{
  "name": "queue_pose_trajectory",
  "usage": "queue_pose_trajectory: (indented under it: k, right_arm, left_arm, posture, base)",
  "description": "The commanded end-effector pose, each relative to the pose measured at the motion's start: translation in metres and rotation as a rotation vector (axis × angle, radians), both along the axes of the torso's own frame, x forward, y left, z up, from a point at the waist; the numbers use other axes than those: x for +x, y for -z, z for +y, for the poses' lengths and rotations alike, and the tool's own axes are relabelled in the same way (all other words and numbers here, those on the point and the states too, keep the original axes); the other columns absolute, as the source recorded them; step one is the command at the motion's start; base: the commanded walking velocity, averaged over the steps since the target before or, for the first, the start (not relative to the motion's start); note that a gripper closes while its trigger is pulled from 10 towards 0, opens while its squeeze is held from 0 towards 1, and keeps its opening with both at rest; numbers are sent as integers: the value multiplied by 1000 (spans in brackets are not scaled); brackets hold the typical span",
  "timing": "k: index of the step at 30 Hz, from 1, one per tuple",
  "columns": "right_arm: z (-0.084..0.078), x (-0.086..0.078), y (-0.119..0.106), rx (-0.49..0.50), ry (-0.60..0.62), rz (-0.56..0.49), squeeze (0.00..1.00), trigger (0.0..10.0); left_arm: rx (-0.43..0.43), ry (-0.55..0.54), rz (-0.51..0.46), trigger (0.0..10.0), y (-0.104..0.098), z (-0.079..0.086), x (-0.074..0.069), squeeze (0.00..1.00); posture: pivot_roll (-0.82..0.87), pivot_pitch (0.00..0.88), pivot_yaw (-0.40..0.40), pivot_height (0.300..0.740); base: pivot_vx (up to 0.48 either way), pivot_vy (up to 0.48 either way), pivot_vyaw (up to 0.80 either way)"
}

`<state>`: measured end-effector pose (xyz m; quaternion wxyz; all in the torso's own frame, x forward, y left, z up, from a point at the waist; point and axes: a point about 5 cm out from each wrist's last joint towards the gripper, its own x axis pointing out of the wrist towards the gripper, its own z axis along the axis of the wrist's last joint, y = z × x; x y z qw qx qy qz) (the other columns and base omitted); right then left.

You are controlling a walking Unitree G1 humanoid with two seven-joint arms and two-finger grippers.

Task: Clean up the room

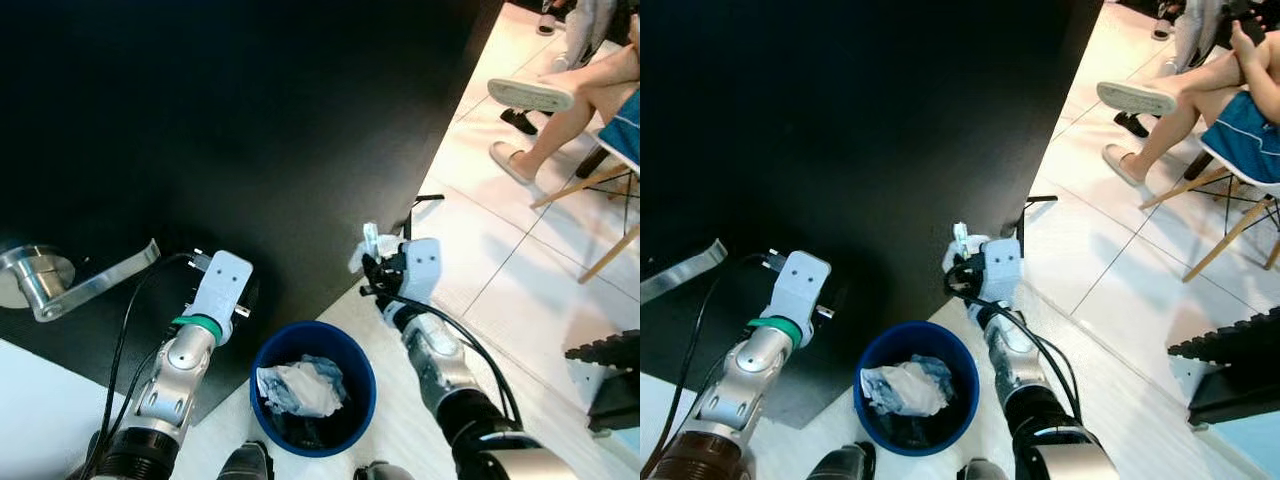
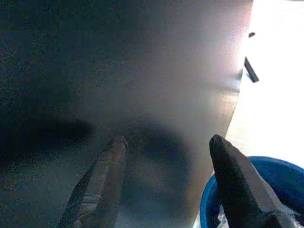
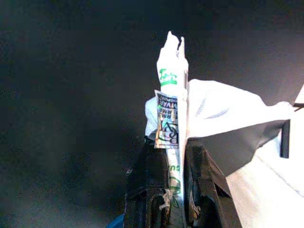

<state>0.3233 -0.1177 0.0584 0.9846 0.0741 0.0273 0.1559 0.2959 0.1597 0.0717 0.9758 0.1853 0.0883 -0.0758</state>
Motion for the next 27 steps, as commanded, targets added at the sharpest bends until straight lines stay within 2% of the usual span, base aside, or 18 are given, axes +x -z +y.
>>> queue_pose_trajectory:
  k: [1,5,10,11,12,14,16,17,18,20,26,27]
  right_arm:
    - [1,-5,9,-2,-1,35,0,10000]
    - [2,-6,10,-28,-17,41,0,10000]
    - [11,-8,13,-35,-77,56,0,10000]
    - [16,-10,16,-36,-119,78,0,10000]
    - [16,-10,16,-36,-119,78,0,10000]
    - [26,-15,24,-63,-191,135,0,10000]
    - [26,-15,24,-63,-191,135,0,10000]
    - [30,-16,27,-77,-215,159,0,10000]
    - [30,-16,27,-77,-215,159,0,10000]
    - [38,-20,36,-93,-256,241,0,10000]
    - [45,-21,38,-92,-272,282,0,10000]
    - [52,-20,38,-84,-271,297,39,10000]
  left_arm:
    - [6,1,22,10000,5,1,-3,0]
    - [12,19,34,10000,6,0,-4,0]
    - [64,77,93,10000,14,-1,-11,0]
    - [109,119,130,10000,18,1,-17,0]
    - [109,119,130,10000,18,1,-17,0]
    - [176,198,195,10000,22,7,-32,0]
    - [176,198,195,10000,22,7,-32,0]
    - [196,229,220,10000,21,10,-39,0]
    - [196,229,220,10000,21,10,-39,0]
    - [249,300,282,10000,19,22,-59,0]
    - [287,322,315,10000,17,30,-73,0]
    - [306,297,324,10000,14,34,-84,0]
  posture:
    - [75,33,50,740]
    - [76,33,51,740]
    - [83,36,49,740]
    - [96,45,48,740]
    - [96,45,48,740]
    - [119,63,48,740]
    - [119,63,48,740]
    - [125,67,48,740]
    - [125,67,48,740]
    - [168,101,51,740]
    - [196,124,55,740]
    - [239,151,58,740]
  base:
    - [0,0,0]
    - [0,0,0]
    - [0,0,0]
    - [0,0,0]
    - [0,0,0]
    - [0,0,0]
    - [0,0,0]
    - [0,0,0]
    - [0,0,0]
    - [0,0,0]
    - [0,0,0]
    - [0,0,0]
